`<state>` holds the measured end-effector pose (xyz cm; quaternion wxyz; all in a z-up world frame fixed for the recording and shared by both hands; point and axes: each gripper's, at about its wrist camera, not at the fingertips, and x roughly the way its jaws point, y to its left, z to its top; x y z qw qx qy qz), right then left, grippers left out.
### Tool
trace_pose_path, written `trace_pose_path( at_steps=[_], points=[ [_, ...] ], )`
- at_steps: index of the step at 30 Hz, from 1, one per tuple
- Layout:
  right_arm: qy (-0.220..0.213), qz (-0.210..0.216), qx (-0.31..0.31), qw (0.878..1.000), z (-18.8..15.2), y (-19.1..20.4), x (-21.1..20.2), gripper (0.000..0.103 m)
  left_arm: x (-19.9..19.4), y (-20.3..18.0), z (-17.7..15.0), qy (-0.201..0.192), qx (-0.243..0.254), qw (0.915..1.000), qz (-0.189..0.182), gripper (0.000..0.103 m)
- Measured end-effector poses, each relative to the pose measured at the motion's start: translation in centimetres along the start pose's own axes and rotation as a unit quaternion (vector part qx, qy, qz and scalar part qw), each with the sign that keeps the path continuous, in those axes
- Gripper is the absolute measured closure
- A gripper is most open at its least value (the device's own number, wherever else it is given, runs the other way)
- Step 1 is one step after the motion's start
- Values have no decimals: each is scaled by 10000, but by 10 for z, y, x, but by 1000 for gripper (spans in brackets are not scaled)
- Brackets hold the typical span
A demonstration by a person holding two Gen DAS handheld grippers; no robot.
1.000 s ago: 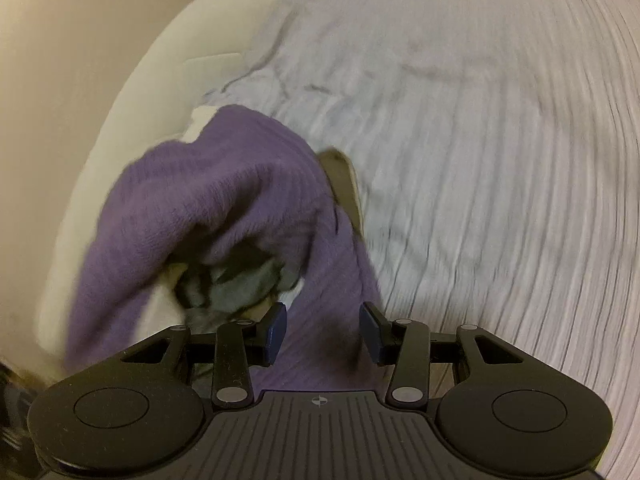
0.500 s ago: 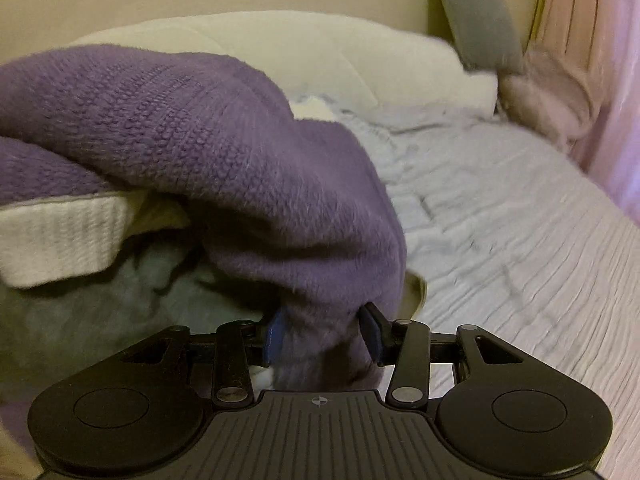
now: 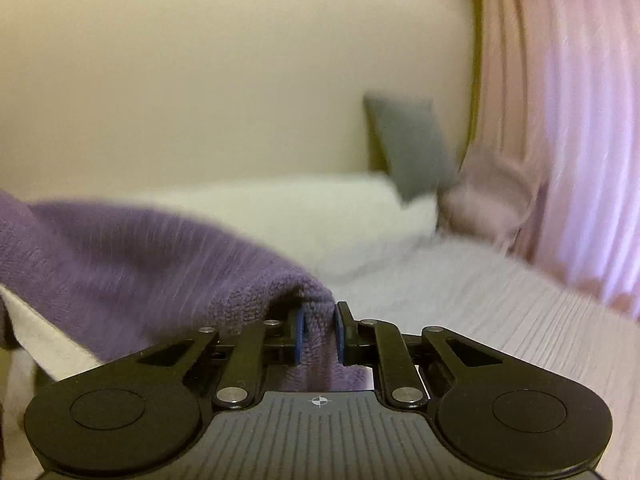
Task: Fold clothes
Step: 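Lift the purple cardigan with both grippers and drop it onto open bed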
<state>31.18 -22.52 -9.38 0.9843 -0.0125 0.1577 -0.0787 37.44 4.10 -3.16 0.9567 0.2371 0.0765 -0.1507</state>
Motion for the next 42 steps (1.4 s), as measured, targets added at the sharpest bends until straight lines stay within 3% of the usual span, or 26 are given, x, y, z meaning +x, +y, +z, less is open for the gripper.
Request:
trace_pose_path(
  at_steps=[1,4,7,8,11,14,15,16,17,18,22,26,28,33,35,36,37,42],
  points=[
    [-201,-49,28,9998,12,-2,-17,97,-11,6,12,-257,9,9997,2,93],
    [-881,-297,95,9956,48,-11,-74,103,-49,19,48,-909,-132,9958,3,93],
    [-1865,-940,97,9779,81,-33,-153,103,-91,16,79,-1442,-236,9887,-324,93],
    [-1970,-1033,52,9749,90,-41,-174,103,-103,10,88,-1547,-247,9864,-496,93],
    [-1801,-1183,-143,9764,104,-69,-229,103,-135,-22,102,-1702,6,9811,-919,94],
    [-1316,-1190,114,9841,79,-89,-275,102,-169,-54,106,-1701,135,9766,-1306,94],
    [-1127,-1166,257,9864,65,-92,-289,88,-179,-61,106,-1704,164,9752,-1400,94],
    [-951,-1129,402,9882,49,-91,-301,49,-190,-67,109,-1714,175,9738,-1487,94],
    [-774,-1091,547,9895,33,-91,-314,28,-202,-71,111,-1723,178,9722,-1577,94],
    [-560,-960,545,9923,16,-86,-322,17,-213,-75,115,-1755,209,9706,-1636,94],
    [397,-178,140,9990,-51,-54,-347,17,-258,-91,135,-1980,273,9642,-1743,94],
    [1230,177,-1018,9870,-114,5,-355,17,-295,-109,159,-2135,189,9580,-1904,94],
    [1172,-28,-1417,9829,-129,33,-358,17,-318,-118,169,-2185,101,9541,-2047,94],
    [357,-1160,-1253,9847,-122,45,-375,17,-364,-135,193,-2390,-38,9408,-2403,94],
    [260,-1443,-936,9847,-116,23,-395,43,-372,-141,194,-2378,-151,9385,-2500,94],
    [241,-1531,-725,9853,-113,9,-410,75,-374,-144,194,-2344,-237,9368,-2586,94],
    [216,-1602,-492,9856,-112,-4,-428,82,-375,-146,194,-2309,-323,9350,-2672,94],
    [-147,-2266,185,9737,-102,-57,-523,85,-386,-170,194,-2140,-641,9208,-3197,94]
  ],
)
